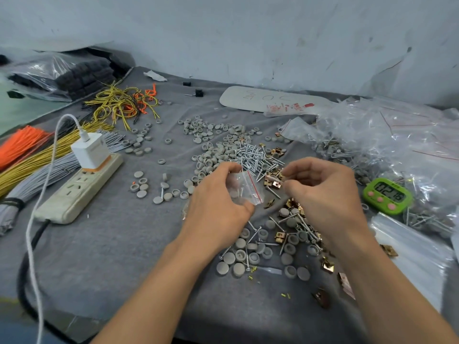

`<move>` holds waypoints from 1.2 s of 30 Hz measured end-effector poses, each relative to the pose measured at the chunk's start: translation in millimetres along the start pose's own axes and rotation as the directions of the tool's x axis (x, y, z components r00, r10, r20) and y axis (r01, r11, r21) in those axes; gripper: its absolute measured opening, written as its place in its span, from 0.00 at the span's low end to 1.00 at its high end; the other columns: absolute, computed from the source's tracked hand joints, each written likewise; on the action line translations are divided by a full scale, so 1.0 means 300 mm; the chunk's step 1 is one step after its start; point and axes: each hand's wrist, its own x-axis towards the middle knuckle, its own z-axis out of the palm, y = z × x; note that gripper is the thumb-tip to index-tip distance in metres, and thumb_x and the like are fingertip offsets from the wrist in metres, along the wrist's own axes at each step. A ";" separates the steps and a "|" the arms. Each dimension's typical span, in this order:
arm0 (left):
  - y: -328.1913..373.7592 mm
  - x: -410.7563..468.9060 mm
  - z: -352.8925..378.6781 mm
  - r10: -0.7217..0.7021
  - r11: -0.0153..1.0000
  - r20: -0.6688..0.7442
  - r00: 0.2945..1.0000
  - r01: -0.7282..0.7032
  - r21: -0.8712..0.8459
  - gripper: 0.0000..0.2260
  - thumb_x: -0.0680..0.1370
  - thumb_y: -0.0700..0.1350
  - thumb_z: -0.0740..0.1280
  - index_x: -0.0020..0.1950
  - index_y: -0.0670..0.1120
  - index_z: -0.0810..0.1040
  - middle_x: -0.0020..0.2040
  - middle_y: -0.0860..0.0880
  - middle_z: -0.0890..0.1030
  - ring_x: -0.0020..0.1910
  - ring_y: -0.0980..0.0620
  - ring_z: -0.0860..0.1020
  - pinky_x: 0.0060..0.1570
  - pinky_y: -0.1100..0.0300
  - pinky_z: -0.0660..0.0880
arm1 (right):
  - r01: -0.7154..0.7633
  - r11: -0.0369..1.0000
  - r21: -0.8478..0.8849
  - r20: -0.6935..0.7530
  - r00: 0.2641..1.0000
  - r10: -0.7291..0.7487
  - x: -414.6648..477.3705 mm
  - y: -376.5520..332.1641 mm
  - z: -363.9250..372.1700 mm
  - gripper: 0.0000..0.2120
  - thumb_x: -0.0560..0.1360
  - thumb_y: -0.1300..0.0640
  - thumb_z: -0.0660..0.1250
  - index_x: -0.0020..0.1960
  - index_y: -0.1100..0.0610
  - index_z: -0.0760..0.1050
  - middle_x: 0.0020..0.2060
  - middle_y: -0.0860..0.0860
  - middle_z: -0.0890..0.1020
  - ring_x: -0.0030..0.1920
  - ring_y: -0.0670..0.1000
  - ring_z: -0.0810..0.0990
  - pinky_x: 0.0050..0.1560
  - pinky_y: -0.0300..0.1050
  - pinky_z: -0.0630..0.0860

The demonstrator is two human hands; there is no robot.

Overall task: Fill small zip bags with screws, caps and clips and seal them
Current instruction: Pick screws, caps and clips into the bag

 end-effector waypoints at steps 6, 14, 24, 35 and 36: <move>0.031 -0.012 0.027 0.079 0.997 0.054 0.995 -0.080 0.016 0.29 0.66 0.50 0.80 0.64 0.63 0.73 0.52 0.61 0.79 0.50 0.62 0.76 0.43 0.75 0.67 | 0.127 0.988 -0.084 0.146 0.983 -0.114 -0.041 -0.006 0.034 0.12 0.68 0.67 0.75 0.38 0.49 0.84 0.31 0.44 0.85 0.29 0.42 0.82 0.30 0.33 0.74; 0.000 0.013 -0.026 -0.047 0.973 -0.074 0.996 0.029 -0.227 0.23 0.67 0.46 0.80 0.59 0.61 0.78 0.49 0.61 0.83 0.46 0.65 0.80 0.46 0.72 0.74 | -0.047 0.998 -0.051 -0.058 0.997 0.044 -0.006 0.002 0.054 0.09 0.72 0.58 0.75 0.38 0.44 0.86 0.33 0.40 0.86 0.35 0.40 0.84 0.36 0.34 0.76; -0.017 0.038 -0.069 -0.200 0.839 -0.082 0.976 0.128 -0.528 0.22 0.64 0.44 0.76 0.56 0.56 0.81 0.44 0.59 0.86 0.43 0.58 0.84 0.46 0.60 0.80 | 0.244 0.580 -0.777 0.355 0.931 0.085 -0.065 -0.037 0.181 0.06 0.76 0.46 0.69 0.47 0.47 0.80 0.44 0.48 0.84 0.50 0.56 0.82 0.47 0.47 0.70; -0.006 0.018 -0.045 -0.106 0.951 0.009 0.994 0.104 -0.291 0.26 0.64 0.47 0.76 0.61 0.60 0.77 0.55 0.58 0.83 0.55 0.59 0.81 0.58 0.56 0.78 | -0.160 0.961 -0.224 0.015 0.986 0.168 -0.020 -0.008 0.089 0.10 0.71 0.56 0.72 0.44 0.40 0.86 0.32 0.40 0.85 0.30 0.40 0.81 0.31 0.34 0.72; -0.003 0.012 -0.041 -0.090 0.959 0.015 0.996 0.091 -0.267 0.27 0.63 0.48 0.75 0.61 0.60 0.77 0.55 0.59 0.83 0.54 0.62 0.80 0.56 0.62 0.76 | -0.182 0.980 -0.078 -0.020 0.983 0.181 -0.018 -0.013 0.085 0.11 0.71 0.58 0.73 0.42 0.41 0.86 0.33 0.43 0.86 0.29 0.41 0.81 0.32 0.38 0.73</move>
